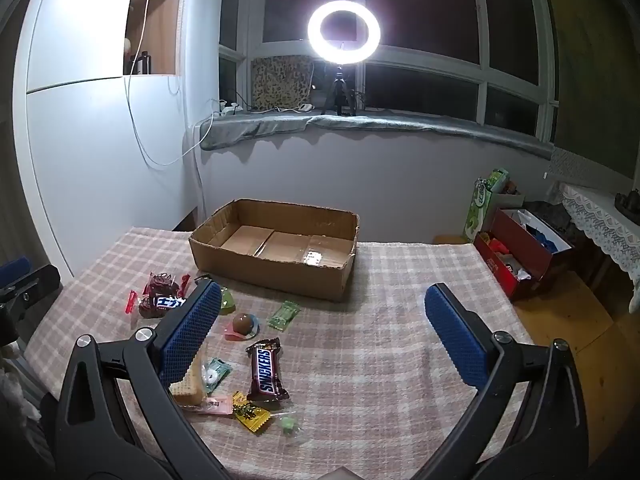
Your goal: Organize snacks
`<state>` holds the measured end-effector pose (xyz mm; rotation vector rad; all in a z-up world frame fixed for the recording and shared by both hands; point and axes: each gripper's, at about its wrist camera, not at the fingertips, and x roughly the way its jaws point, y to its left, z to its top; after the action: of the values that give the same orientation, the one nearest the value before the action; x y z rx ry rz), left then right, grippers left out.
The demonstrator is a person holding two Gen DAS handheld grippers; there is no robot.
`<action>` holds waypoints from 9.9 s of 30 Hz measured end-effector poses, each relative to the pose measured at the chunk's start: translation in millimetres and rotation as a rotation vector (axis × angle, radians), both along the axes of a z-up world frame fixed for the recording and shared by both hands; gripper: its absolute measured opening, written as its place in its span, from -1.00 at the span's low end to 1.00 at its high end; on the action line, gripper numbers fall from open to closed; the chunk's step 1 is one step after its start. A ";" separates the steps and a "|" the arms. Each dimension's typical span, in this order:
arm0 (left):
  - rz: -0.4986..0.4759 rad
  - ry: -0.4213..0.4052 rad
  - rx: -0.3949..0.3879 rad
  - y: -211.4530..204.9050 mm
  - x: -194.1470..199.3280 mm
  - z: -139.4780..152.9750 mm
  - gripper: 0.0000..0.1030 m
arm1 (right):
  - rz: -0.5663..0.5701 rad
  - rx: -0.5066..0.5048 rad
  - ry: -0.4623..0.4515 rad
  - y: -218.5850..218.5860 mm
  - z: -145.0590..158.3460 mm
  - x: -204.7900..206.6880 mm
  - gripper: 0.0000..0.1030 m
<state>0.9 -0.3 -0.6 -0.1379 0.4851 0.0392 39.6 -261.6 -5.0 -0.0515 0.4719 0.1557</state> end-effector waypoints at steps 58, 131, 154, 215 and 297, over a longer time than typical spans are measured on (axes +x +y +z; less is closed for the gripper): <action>-0.006 0.000 -0.011 -4.1 -2.7 -0.5 0.98 | 0.001 0.001 0.012 0.8 -3.5 -1.0 1.00; -0.229 0.342 -0.464 21.6 48.1 -121.7 -0.14 | 0.614 0.357 0.750 86.8 -137.0 96.6 -0.20; -0.311 0.207 -0.376 2.2 97.7 -59.5 -0.19 | 0.581 0.374 0.585 63.7 -71.9 127.9 -0.22; -0.252 0.171 -0.232 20.7 165.7 -11.9 0.01 | 0.398 0.167 0.427 12.9 -33.0 184.3 0.00; -0.378 0.308 -0.013 -26.2 145.6 -60.3 -0.62 | 0.364 -0.084 0.451 9.6 -61.5 144.0 -0.42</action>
<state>146.4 -26.5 -60.9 -0.0511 0.8126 -0.3166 183.5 -252.0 -66.6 -0.1871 0.9176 0.5112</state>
